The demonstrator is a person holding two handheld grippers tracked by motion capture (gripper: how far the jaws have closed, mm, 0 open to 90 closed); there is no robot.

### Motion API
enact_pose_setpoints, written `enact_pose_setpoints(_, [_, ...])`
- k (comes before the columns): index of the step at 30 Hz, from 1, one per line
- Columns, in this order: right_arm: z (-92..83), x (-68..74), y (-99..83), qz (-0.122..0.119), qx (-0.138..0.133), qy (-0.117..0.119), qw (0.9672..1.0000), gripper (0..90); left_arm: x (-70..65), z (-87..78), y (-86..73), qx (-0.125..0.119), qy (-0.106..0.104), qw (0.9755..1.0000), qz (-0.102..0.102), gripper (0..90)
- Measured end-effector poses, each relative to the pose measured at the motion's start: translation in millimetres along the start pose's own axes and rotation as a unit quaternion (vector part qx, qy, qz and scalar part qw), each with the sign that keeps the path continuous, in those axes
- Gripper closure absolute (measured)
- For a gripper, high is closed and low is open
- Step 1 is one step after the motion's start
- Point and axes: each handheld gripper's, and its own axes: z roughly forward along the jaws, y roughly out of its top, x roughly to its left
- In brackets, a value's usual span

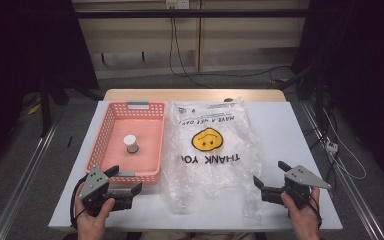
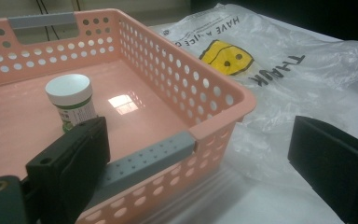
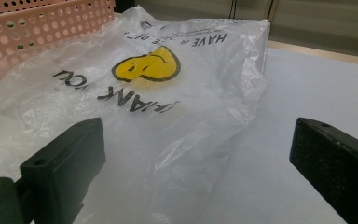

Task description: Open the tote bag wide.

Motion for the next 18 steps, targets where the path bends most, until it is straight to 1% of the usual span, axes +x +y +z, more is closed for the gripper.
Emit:
enact_pose_setpoints(6, [0.0,0.2,-0.6,0.0,0.003,0.007,1.0,3.3,0.2,1.2,0.5,0.003,0.005,1.0,-0.001,5.3])
enact_pose_setpoints(8, [0.3,0.1,-0.3,0.005,0.006,0.012,0.9999,3.5,0.1,2.0,0.5,0.003,0.005,1.0,-0.002,5.3])
enact_pose_setpoints(9, [0.3,0.1,-0.3,0.005,0.006,0.012,0.9999,3.5,0.0,2.1,0.4,0.003,0.006,1.0,0.002,5.3])
enact_pose_setpoints(11, [1.2,0.5,-0.1,0.004,0.013,0.018,0.9998,3.7,-0.3,2.0,0.3,0.004,0.007,1.0,0.004,5.2])
enact_pose_setpoints(14, [4.0,3.9,0.7,0.002,0.025,0.026,0.9994,4.5,-1.1,1.5,-0.2,0.003,0.009,1.0,0.002,5.2])
enact_pose_setpoints(16, [4.9,5.7,0.7,0.0,0.03,0.022,0.9993,5.8,-1.3,1.2,-0.2,0.003,0.01,0.9999,0.003,5.2])
enact_pose_setpoints(18, [5.7,6.8,0.7,0.003,0.031,0.024,0.9992,5.3,-1.1,0.9,-0.1,0.0,0.008,1.0,0.002,5.2])
